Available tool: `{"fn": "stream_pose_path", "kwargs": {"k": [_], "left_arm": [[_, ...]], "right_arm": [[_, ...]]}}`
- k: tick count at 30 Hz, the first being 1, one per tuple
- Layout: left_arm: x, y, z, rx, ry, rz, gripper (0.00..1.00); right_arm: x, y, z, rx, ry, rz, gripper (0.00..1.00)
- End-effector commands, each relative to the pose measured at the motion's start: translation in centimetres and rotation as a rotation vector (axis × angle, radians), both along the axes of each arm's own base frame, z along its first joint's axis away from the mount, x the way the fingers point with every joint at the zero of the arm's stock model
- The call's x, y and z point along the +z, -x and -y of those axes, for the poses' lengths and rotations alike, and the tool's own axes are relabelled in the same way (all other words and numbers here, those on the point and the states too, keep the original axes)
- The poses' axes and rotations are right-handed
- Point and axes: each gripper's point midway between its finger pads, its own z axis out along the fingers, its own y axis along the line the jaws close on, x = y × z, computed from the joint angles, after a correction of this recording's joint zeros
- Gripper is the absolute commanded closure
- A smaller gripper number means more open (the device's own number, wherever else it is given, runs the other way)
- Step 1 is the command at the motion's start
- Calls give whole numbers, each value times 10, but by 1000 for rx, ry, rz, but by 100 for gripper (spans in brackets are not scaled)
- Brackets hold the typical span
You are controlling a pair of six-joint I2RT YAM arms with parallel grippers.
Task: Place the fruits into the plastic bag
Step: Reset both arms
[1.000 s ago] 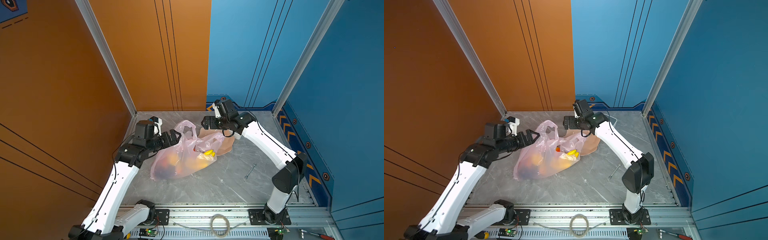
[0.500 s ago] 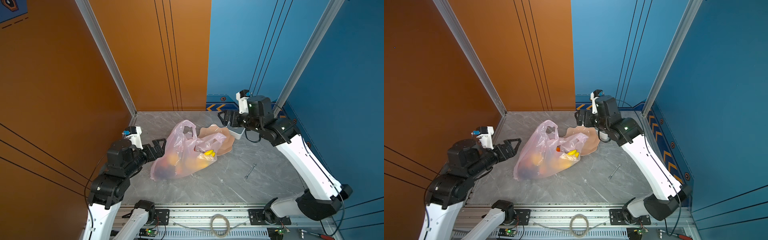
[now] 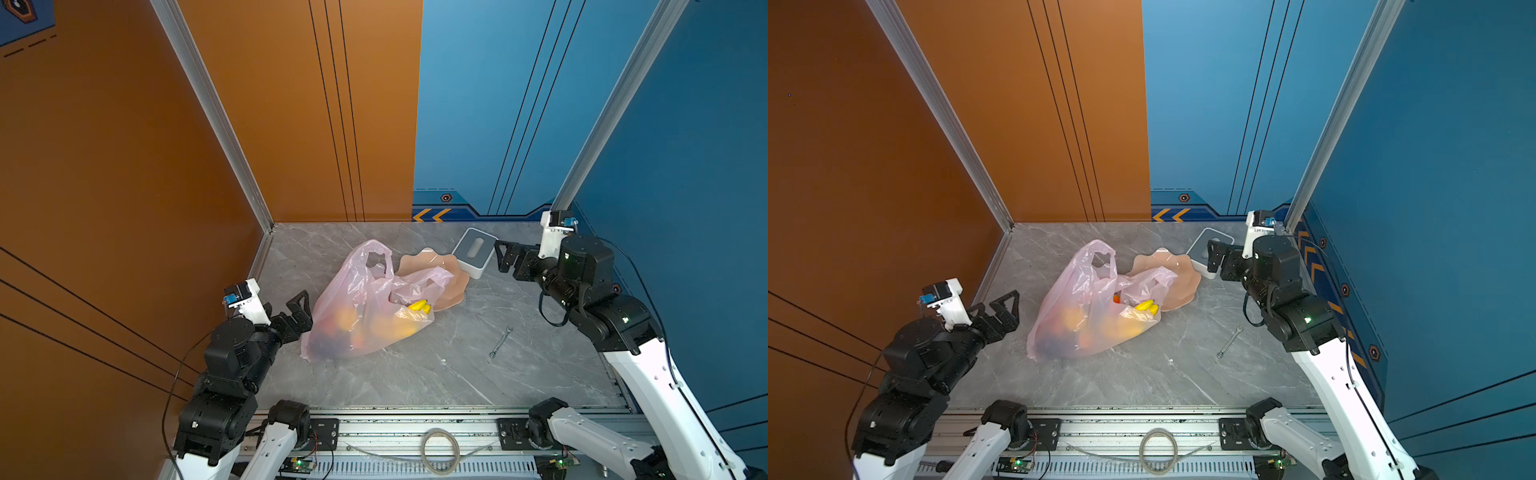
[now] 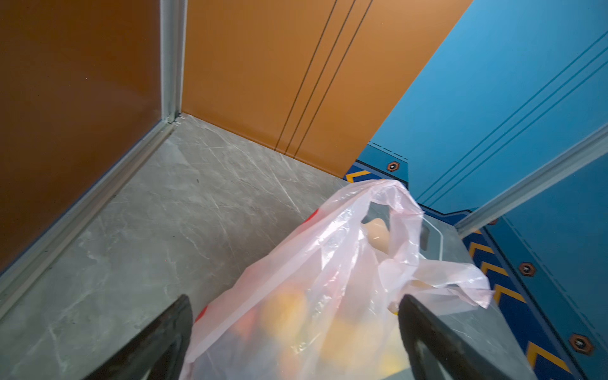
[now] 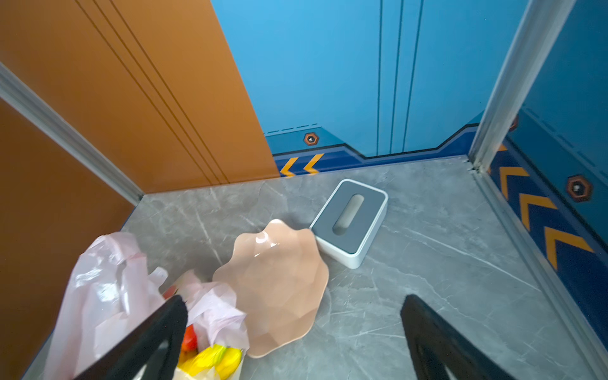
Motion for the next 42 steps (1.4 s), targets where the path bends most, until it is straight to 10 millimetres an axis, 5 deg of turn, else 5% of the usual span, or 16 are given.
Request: {"fn": "stream_pose_path", "kwargs": {"k": [1, 15, 25, 42], "left_arm": [[4, -5, -25, 126, -94, 61, 2], [-45, -38, -59, 299, -310, 28, 2], [-83, -53, -81, 393, -374, 22, 2], [-150, -94, -92, 376, -353, -57, 2]], "right_arm": [[0, -5, 27, -97, 55, 82, 0], [-114, -14, 93, -296, 94, 229, 0], [-181, -29, 113, -347, 163, 148, 0], [-253, -65, 113, -312, 195, 77, 0]]}}
